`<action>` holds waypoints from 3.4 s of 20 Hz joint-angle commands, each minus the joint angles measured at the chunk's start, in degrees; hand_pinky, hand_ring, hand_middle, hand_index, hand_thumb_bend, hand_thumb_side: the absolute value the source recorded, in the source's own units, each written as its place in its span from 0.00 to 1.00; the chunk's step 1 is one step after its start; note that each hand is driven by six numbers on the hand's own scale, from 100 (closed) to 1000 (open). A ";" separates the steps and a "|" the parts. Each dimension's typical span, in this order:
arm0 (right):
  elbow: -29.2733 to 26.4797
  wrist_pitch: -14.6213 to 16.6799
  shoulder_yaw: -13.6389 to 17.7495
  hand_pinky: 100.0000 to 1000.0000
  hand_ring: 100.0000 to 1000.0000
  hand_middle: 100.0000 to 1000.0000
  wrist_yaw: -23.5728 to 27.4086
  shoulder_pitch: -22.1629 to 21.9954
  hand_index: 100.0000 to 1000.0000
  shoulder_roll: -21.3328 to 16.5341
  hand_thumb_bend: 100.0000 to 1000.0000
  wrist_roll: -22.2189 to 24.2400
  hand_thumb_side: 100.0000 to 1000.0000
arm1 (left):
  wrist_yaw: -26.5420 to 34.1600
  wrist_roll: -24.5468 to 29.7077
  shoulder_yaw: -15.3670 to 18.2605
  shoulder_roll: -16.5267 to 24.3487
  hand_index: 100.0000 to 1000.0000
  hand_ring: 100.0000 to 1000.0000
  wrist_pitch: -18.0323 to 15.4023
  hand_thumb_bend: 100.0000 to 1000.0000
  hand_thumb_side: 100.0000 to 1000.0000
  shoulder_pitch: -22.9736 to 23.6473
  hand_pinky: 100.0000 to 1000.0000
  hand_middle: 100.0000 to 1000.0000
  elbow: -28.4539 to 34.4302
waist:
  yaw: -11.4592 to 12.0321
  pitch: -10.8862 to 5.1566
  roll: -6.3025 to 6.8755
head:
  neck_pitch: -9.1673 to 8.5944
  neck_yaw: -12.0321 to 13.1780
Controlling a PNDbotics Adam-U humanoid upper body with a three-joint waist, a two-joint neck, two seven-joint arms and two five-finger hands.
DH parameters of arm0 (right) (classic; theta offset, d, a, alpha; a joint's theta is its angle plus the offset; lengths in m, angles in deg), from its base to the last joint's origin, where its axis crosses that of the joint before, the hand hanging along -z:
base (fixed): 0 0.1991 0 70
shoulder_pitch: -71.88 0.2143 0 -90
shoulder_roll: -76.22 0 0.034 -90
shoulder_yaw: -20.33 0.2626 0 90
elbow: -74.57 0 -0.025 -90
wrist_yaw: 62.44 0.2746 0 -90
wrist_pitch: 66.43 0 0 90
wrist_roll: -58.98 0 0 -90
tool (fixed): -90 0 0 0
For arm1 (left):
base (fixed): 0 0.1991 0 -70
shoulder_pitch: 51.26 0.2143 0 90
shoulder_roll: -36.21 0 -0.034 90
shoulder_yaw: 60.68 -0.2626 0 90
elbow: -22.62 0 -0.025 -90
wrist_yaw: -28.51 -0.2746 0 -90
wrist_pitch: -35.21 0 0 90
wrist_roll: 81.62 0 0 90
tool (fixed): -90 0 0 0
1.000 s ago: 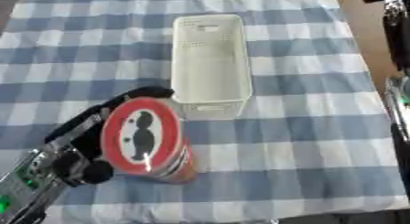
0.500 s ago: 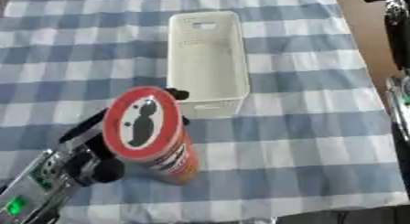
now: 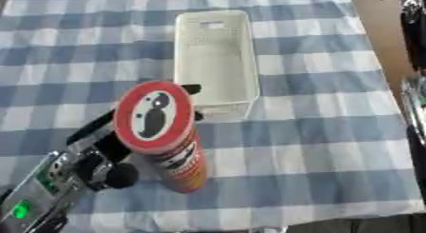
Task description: Pick up objects on the table and place them in the box.
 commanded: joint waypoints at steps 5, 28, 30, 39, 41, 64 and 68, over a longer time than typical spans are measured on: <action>-1.12 0.06 0.48 0.59 0.79 0.85 0.48 0.83 1.00 -1.39 0.00 0.33 0.87 | -0.53 -1.05 -1.32 -0.77 1.00 0.82 2.04 0.60 0.66 -1.20 0.87 1.00 0.68 | -0.20 -0.38 0.25 | -0.20 -0.12; -1.44 0.11 0.46 0.58 0.78 0.84 1.01 0.99 1.00 -1.02 0.00 1.02 0.87 | 11.26 0.82 -4.49 -3.59 1.00 0.72 7.13 0.59 0.62 -3.34 0.72 0.92 0.68 | -0.16 0.00 0.43 | -0.20 0.02; -1.47 0.10 0.50 0.58 0.78 0.84 1.04 1.01 1.00 -1.03 0.00 1.01 0.87 | 11.22 1.05 -4.48 -3.71 1.00 0.66 7.47 0.59 0.61 -3.44 0.67 0.86 0.68 | -0.13 0.11 0.43 | -0.20 0.02; -1.50 0.07 0.73 0.58 0.78 0.84 1.16 1.01 1.00 -1.09 0.00 0.75 0.87 | 8.23 0.73 -3.27 -3.60 1.00 0.80 6.74 0.57 0.63 -3.36 0.82 0.96 0.68 | -0.10 0.36 0.37 | -0.20 -0.06; -1.47 0.07 0.79 0.58 0.78 0.84 1.14 0.99 1.00 -1.09 0.00 0.70 0.87 | 5.05 1.08 -2.34 -3.23 1.00 0.83 6.23 0.54 0.61 -3.28 0.88 0.99 0.68 | -0.03 0.35 0.32 | -0.20 -0.18; -1.61 0.15 1.11 0.58 0.78 0.84 1.02 0.75 1.00 -0.89 0.00 0.44 0.88 | -12.74 -1.21 -0.72 -2.66 1.00 0.65 9.55 0.53 0.50 -1.89 0.65 0.88 0.68 | 0.12 0.26 0.32 | -0.20 -0.21; -1.77 0.14 1.20 0.58 0.78 0.84 1.04 0.64 1.00 -0.84 0.00 0.37 0.87 | -11.57 -2.76 -0.64 -3.08 1.00 0.59 9.86 0.54 0.50 -1.93 0.57 0.82 0.68 | 0.05 0.19 0.44 | -0.20 -0.23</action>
